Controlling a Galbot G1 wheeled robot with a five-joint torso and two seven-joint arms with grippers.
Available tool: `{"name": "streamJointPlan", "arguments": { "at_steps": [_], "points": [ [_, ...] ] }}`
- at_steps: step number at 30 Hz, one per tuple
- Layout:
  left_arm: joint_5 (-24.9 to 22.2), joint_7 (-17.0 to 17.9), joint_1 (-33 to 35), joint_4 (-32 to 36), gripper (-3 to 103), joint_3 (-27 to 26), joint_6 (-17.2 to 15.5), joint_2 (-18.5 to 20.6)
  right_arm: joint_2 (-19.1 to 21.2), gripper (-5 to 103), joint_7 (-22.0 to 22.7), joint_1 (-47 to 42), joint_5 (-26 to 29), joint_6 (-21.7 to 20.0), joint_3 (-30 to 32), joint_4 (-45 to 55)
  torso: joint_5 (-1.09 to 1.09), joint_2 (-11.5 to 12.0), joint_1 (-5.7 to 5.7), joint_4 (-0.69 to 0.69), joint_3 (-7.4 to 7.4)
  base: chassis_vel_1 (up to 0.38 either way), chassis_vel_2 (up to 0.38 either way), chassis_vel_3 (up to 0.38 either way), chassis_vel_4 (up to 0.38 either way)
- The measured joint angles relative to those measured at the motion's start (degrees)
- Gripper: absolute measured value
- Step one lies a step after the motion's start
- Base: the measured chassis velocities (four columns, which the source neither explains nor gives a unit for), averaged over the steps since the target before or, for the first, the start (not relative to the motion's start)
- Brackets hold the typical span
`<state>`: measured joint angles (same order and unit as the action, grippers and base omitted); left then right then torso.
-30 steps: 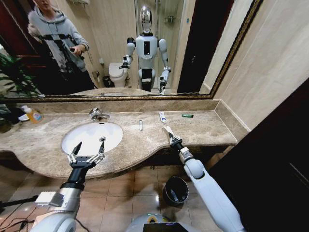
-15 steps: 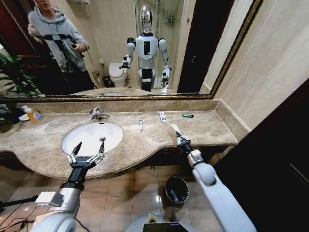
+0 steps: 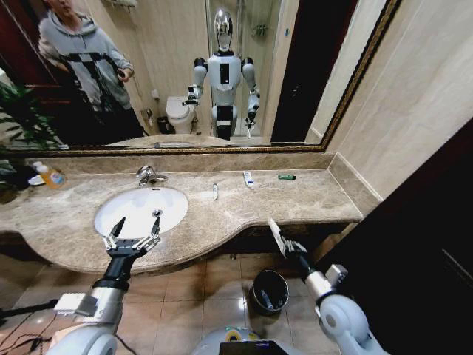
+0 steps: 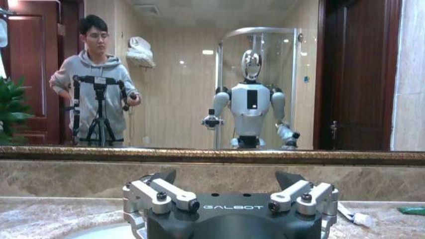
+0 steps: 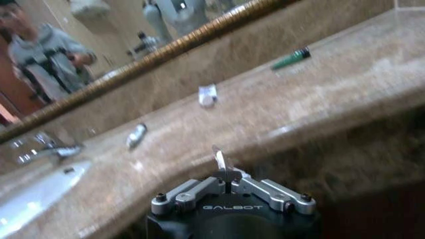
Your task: Pick up the trash from the sink and place it in the trash bin.
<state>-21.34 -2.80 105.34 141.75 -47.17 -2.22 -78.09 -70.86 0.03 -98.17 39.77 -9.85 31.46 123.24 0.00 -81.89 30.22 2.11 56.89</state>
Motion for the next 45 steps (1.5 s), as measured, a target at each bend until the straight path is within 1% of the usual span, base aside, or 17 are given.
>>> {"name": "streamJointPlan", "arguments": {
  "at_steps": [7,11,12,14,16,17,19,20,22,24,28,30,31,32,34,37,45],
  "points": [
    [0.0,0.0,0.0,0.0,100,0.0,0.0,0.0,-0.6,0,-0.3,-0.9,-5.9,-0.3,-0.6,-6.1,0.00,0.0,0.00,0.00,0.00,0.000,0.000,0.000,0.000],
    [0.0,0.0,0.0,0.0,100,0.0,0.0,0.0,-1.0,0,-0.6,1.9,-15.0,1.6,-3.4,-19.2,0.01,0.0,0.01,-0.01,0.01,0.000,0.000,0.000,0.000],
    [0.0,0.0,0.0,0.0,100,0.0,0.0,0.0,-1.0,0,-0.6,1.9,-15.0,1.6,-3.4,-19.2,0.01,0.0,0.01,-0.01,0.01,0.000,0.000,0.000,0.000],
    [0.0,0.0,0.0,0.0,100,0.0,0.0,0.0,-1.6,0,-1.6,5.6,-20.1,2.8,-5.2,-30.1,0.00,0.0,0.01,0.00,0.01,0.000,0.000,0.000,0.000],
    [0.0,0.0,0.0,0.0,100,0.0,0.0,0.0,-1.7,0,-1.6,6.0,-20.5,2.8,-5.3,-31.1,0.02,0.0,0.01,-0.01,0.01,0.000,0.000,0.000,0.000],
    [0.0,0.0,0.0,0.0,100,0.0,0.0,0.0,-2.6,0,-1.9,9.2,-22.3,2.9,-6.4,-36.9,0.00,0.0,0.00,0.00,0.01,0.000,0.000,0.000,0.000],
    [0.0,0.0,0.0,0.0,100,0.0,0.0,0.0,-3.0,0,-2.0,10.5,-22.8,2.8,-7.0,-39.2,0.00,0.0,0.00,0.00,0.01,0.000,0.000,0.000,0.000],
    [0.0,0.0,0.0,0.0,100,0.0,0.0,0.0,-3.7,0,-2.0,13.1,-23.2,2.3,-8.2,-43.3,0.01,0.0,0.01,0.00,0.01,0.000,0.000,0.000,0.000],
    [0.0,0.0,0.0,0.0,100,0.0,0.0,0.0,-4.5,0,-1.8,16.1,-21.7,0.6,-10.2,-47.3,-0.01,0.0,0.01,0.00,0.01,0.000,0.000,0.000,0.000],
    [0.0,0.0,0.0,0.0,100,0.0,0.0,0.0,-5.0,0,-1.7,17.7,-21.4,0.1,-11.2,-49.4,0.00,0.0,0.01,0.00,0.01,0.000,0.000,0.000,0.000],
    [0.0,0.0,0.0,0.0,100,0.0,0.0,0.0,-6.4,0,-1.9,21.7,-22.6,0.4,-13.0,-55.0,0.00,0.0,0.01,0.00,0.01,0.000,0.000,0.000,0.000],
    [0.0,0.0,0.0,0.0,100,0.0,0.0,0.0,-7.4,0,-2.5,25.1,-24.3,1.7,-13.6,-60.5,-0.01,0.0,0.01,0.00,0.01,0.000,0.000,0.000,0.000],
    [0.0,0.0,0.0,0.0,100,0.0,0.0,0.0,-8.0,0,-3.3,27.5,-26.5,3.1,-13.5,-64.4,-0.01,0.0,0.01,0.00,0.01,0.000,0.000,0.000,0.000],
    [0.0,0.0,0.0,0.0,100,0.0,0.0,0.0,-8.0,0,-3.3,27.5,-26.5,3.1,-13.5,-64.4,-0.01,0.0,0.01,0.00,0.01,0.000,0.000,0.000,0.000],
    [0.0,0.0,0.0,0.0,100,0.0,0.0,0.0,-8.7,0,-4.0,30.9,-29.1,5.6,-13.2,-70.3,-0.01,0.0,0.01,0.01,0.01,0.000,0.000,0.000,0.000],
    [0.0,0.0,0.0,0.0,100,0.0,0.0,0.0,-9.4,0,-4.5,35.6,-29.6,8.6,-12.9,-77.9,0.00,0.0,0.01,0.01,0.01,0.000,0.000,0.000,0.000],
    [0.0,0.0,0.0,0.0,100,0.0,0.0,0.0,-10.1,0,-5.4,39.6,-29.8,10.6,-12.3,-86.0,0.00,0.0,0.01,0.00,0.01,0.000,0.000,0.000,0.000]
  ]
}}
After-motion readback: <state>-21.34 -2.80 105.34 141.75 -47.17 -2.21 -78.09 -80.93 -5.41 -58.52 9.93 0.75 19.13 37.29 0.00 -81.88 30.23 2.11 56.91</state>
